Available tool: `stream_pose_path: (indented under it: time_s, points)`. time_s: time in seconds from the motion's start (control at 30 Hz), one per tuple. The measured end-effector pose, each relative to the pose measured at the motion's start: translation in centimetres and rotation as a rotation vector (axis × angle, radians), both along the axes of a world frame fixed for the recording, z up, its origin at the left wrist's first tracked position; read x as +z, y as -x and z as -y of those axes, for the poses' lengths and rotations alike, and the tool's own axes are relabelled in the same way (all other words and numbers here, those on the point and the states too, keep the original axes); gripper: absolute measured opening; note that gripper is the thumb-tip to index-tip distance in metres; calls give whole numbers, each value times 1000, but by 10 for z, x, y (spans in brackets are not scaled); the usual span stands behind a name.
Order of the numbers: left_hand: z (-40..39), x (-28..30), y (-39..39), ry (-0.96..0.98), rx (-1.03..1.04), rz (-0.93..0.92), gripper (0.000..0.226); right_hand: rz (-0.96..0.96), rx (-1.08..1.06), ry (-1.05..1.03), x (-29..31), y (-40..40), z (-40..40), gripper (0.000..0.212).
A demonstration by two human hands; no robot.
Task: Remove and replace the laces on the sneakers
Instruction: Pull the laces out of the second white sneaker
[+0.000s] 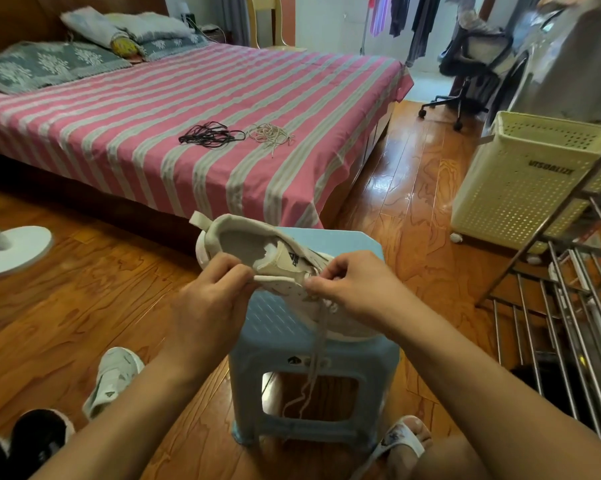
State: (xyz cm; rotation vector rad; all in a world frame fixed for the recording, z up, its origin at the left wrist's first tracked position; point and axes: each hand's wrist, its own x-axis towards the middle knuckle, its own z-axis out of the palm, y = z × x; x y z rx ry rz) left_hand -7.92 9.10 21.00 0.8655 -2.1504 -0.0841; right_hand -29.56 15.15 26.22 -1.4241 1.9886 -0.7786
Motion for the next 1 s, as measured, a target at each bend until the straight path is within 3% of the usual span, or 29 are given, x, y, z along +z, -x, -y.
stream_pose_path:
  time_s: [0.17, 0.27, 0.4, 0.47, 0.53, 0.6, 0.8, 1.0]
  points:
    - [7, -4, -5, -122, -6, -16, 29, -32, 137, 42, 0, 0, -7, 19]
    - [20, -10, -10, -231, 32, -26, 7, 48, 159, 146, 11, 4, -16, 17]
    - [24, -16, -13, -311, 15, 18, 4, 50, 618, -185, 24, 1, -35, 23]
    - [25, -17, -14, -349, -16, 17, 4, 25, 498, -133, 18, 7, -30, 22]
    - [27, -18, -14, -365, -35, 8, 6, -8, 135, 78, 3, 17, -13, 19]
    - [26, -18, -12, -370, -45, 8, 7, -79, -52, 209, -12, 23, 6, 12]
    - [27, -19, -9, -398, -27, 18, 6, -187, 0, 200, -32, 1, 38, 11]
    - [28, -20, -11, -422, -18, 20, 8, 48, 17, -41, -21, 20, 57, 14]
